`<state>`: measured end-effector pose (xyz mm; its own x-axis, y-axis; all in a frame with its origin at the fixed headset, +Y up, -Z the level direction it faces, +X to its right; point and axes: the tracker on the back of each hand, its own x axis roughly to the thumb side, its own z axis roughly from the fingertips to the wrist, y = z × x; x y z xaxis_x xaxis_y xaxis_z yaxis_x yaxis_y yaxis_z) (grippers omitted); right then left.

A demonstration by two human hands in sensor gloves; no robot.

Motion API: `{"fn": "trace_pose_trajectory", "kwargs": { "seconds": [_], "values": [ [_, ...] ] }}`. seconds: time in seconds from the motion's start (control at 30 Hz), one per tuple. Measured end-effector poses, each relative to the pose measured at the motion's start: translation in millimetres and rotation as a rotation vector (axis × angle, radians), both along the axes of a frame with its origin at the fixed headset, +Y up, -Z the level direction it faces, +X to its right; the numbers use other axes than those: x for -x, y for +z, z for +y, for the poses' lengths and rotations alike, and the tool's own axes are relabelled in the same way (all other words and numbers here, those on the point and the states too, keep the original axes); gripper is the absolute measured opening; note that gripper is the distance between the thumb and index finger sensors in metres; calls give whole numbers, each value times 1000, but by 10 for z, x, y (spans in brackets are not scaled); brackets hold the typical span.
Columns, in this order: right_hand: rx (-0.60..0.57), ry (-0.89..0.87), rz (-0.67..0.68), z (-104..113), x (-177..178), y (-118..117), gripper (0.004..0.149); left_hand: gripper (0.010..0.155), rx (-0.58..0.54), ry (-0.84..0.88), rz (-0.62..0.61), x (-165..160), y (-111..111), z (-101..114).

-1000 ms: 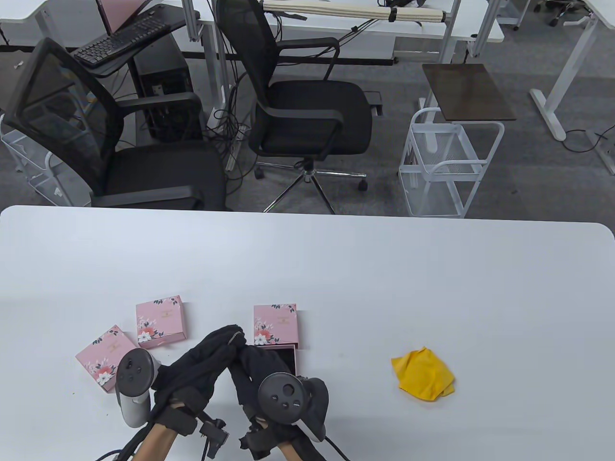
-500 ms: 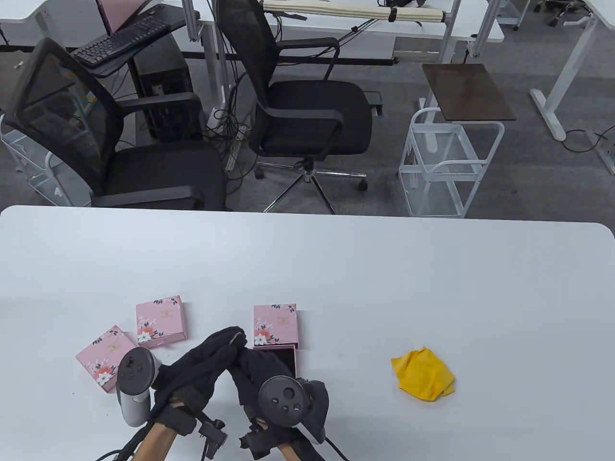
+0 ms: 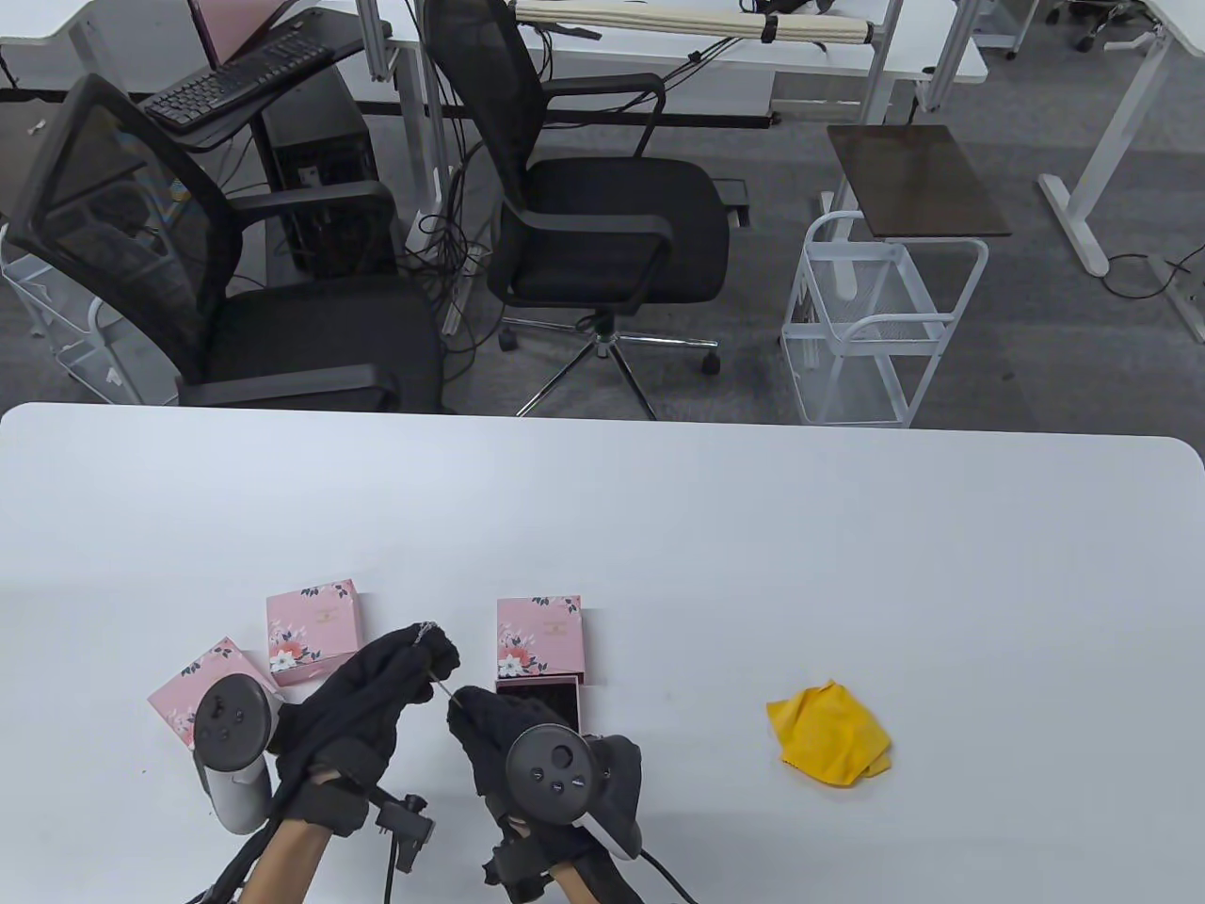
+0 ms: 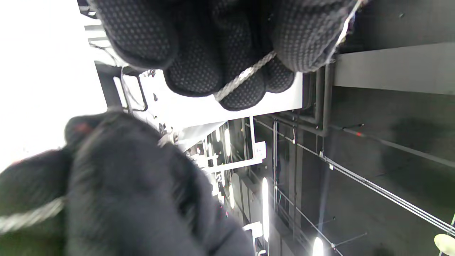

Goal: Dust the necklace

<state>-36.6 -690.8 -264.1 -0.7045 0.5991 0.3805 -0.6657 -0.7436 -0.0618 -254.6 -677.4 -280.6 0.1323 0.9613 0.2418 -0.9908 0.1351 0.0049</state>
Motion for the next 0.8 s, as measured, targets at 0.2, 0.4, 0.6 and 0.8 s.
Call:
{"fn": "trace_pose_trajectory", "kwargs": {
  "seconds": [0.2, 0.4, 0.6, 0.8],
  "values": [
    [-17, -17, 13, 46, 9, 32, 36, 39, -85, -198, 108, 50, -37, 310],
    [-19, -39, 6, 41, 2, 33, 36, 38, -102, -200, 130, 43, -121, 488],
    [-1, -56, -6, 7, -27, 4, 36, 37, -144, -294, 176, 55, -157, 639],
    [15, -55, -5, -22, -26, -7, 36, 36, -166, -291, 185, 75, -123, 691]
  ]
}}
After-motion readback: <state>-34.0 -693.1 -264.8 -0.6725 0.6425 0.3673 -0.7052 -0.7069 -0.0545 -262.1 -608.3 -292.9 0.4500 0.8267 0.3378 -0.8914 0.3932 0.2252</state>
